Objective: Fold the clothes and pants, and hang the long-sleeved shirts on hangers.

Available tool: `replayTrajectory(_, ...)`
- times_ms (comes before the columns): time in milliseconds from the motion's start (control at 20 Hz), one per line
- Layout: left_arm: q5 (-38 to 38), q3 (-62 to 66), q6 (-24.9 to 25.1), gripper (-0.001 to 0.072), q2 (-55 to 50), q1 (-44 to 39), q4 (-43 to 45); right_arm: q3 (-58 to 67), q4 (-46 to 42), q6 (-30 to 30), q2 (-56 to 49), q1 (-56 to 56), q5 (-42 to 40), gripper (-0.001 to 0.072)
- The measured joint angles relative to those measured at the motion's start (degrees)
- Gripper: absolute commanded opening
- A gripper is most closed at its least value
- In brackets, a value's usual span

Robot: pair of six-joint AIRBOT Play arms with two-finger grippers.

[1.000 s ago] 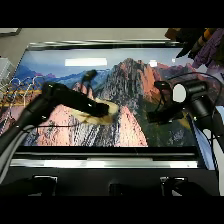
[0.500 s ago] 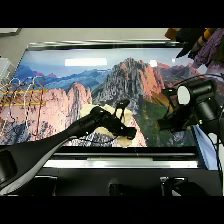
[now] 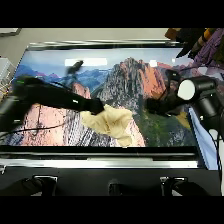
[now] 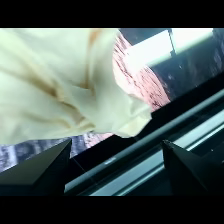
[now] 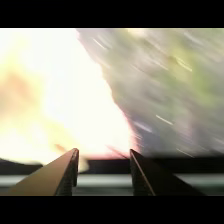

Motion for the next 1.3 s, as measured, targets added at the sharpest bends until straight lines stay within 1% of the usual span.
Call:
replayTrajectory(50, 0.66, 0.07, 0.04, 0.0657, 2.14, 1.92, 0.37, 0.50, 4.15, 0.24, -1.18, -1.84, -2.08, 0.0370)
replayTrajectory(100, 1.09, 0.09, 0.20, 0.0657, 3.72, 3.52, 0.63, 0.92, 9.29, -0.72, -2.78, -4.33, -3.89, 0.0371)
replayTrajectory(200, 1.77, 0.07, 0.24, 0.0657, 6.03, 6.23, 1.11, 1.40, 18.43, -5.53, -6.58, -9.11, -5.66, 0.0389)
replayTrajectory(250, 2.08, 0.07, 0.26, 0.0657, 6.73, 7.21, 1.27, 1.55, 21.77, -8.37, -8.72, -10.91, -5.99, 0.0432)
replayTrajectory(350, 2.32, 0.07, 0.33, 0.0658, 7.52, 8.48, 1.49, 1.68, 26.14, -13.31, -13.16, -12.79, -6.36, 0.0432)
replayTrajectory(500, 2.89, 0.07, 0.07, 0.0659, 8.04, 9.64, 1.73, 1.77, 29.97, -17.66, -20.22, -13.03, -7.19, 0.0433)
replayTrajectory(650, 3.74, 0.07, -0.87, 0.0659, 8.24, 11.43, 2.29, 1.79, 32.04, -20.00, -26.43, -11.67, -8.00, 0.0433)
replayTrajectory(850, 6.36, 0.04, -0.83, 0.0657, 8.31, 16.31, 2.67, 1.79, 32.94, -21.77, -31.15, -8.39, -10.10, 0.0430)
replayTrajectory(950, 8.28, -0.46, 0.31, 0.0655, 8.37, 19.71, 2.75, 1.79, 33.27, -22.16, -32.33, -6.97, -11.96, 0.0377)
replayTrajectory(1000, 9.33, -1.16, 1.11, 0.0656, 8.37, 21.57, 2.78, 1.81, 33.31, -22.16, -32.63, -6.58, -12.50, 0.0297)
replayTrajectory(1050, 10.10, -2.12, 1.79, 0.0656, 8.41, 23.28, 2.75, 1.81, 33.31, -22.18, -32.87, -6.32, -13.05, 0.0252)
replayTrajectory(1150, 10.78, -5.29, 3.32, 0.0655, 8.46, 26.49, 2.67, 1.81, 33.31, -22.32, -33.18, -5.95, -13.60, 0.0228)
replayTrajectory(1200, 10.67, -7.61, 4.17, 0.0655, 8.48, 27.91, 2.21, 1.81, 33.33, -22.49, -33.29, -5.84, -13.62, 0.0101)
replayTrajectory(1250, 10.10, -10.16, 5.14, 0.0655, 8.48, 29.05, 1.64, 1.81, 33.35, -22.60, -33.35, -5.77, -13.60, 0.0032)
replayTrajectory(1300, 8.63, -13.27, 6.23, 0.0655, 8.48, 30.21, 0.42, 1.81, 33.40, -22.60, -33.35, -5.70, -13.57, 0.0031)
